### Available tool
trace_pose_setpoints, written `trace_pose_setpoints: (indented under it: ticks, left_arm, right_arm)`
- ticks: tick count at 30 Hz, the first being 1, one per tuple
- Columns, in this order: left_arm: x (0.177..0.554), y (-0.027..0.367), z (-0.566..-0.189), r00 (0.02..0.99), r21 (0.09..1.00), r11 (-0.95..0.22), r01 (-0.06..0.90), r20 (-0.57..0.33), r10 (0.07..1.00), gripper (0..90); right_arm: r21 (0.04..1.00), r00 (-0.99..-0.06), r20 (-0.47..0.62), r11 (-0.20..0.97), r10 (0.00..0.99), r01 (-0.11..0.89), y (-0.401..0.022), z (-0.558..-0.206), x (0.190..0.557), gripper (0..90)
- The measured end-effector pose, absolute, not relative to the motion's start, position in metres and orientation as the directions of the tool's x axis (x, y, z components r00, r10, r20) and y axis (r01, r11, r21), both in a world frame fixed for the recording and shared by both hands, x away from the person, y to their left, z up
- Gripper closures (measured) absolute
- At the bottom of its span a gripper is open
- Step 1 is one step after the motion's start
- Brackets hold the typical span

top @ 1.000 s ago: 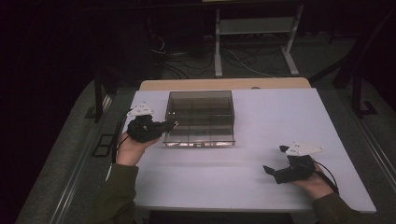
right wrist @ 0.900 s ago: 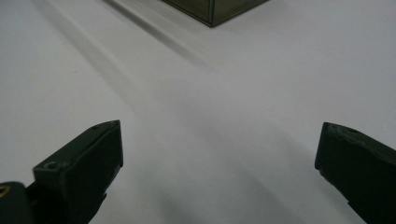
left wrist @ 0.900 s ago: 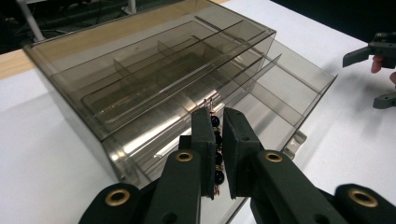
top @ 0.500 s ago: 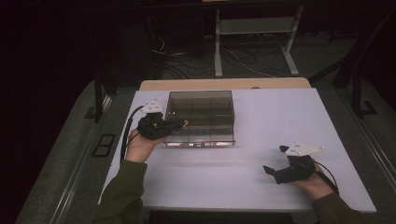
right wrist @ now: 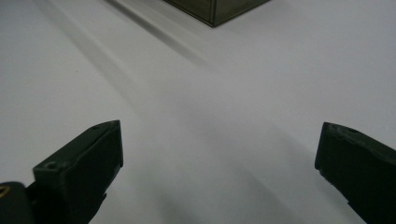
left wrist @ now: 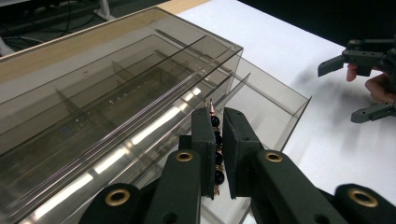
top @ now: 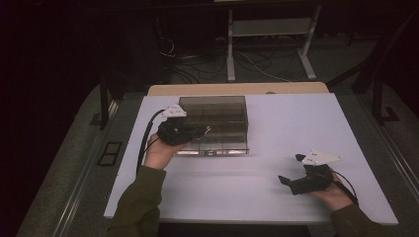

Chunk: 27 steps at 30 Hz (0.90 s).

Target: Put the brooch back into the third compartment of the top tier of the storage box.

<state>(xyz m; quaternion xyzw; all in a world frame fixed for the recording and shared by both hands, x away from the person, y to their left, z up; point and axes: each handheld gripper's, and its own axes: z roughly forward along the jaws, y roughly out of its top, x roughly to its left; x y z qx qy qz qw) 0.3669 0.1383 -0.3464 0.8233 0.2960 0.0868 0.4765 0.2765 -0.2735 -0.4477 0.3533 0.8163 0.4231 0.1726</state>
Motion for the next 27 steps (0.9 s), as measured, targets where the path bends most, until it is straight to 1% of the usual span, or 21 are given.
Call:
trace_pose_setpoints:
  ticks: [19,27]
  left_arm:
    - [0.368,0.097,-0.353,0.851,0.834,-0.399,0.381,-0.148,0.504,82.9]
    - [0.368,0.084,-0.362,0.863,0.827,-0.414,0.38,-0.156,0.48,82.9]
  right_arm:
    - [0.812,-0.692,0.016,0.394,0.721,0.43,-0.273,-0.448,0.277,0.5]
    - [0.812,-0.695,0.016,0.396,0.719,0.428,-0.273,-0.448,0.277,0.6]
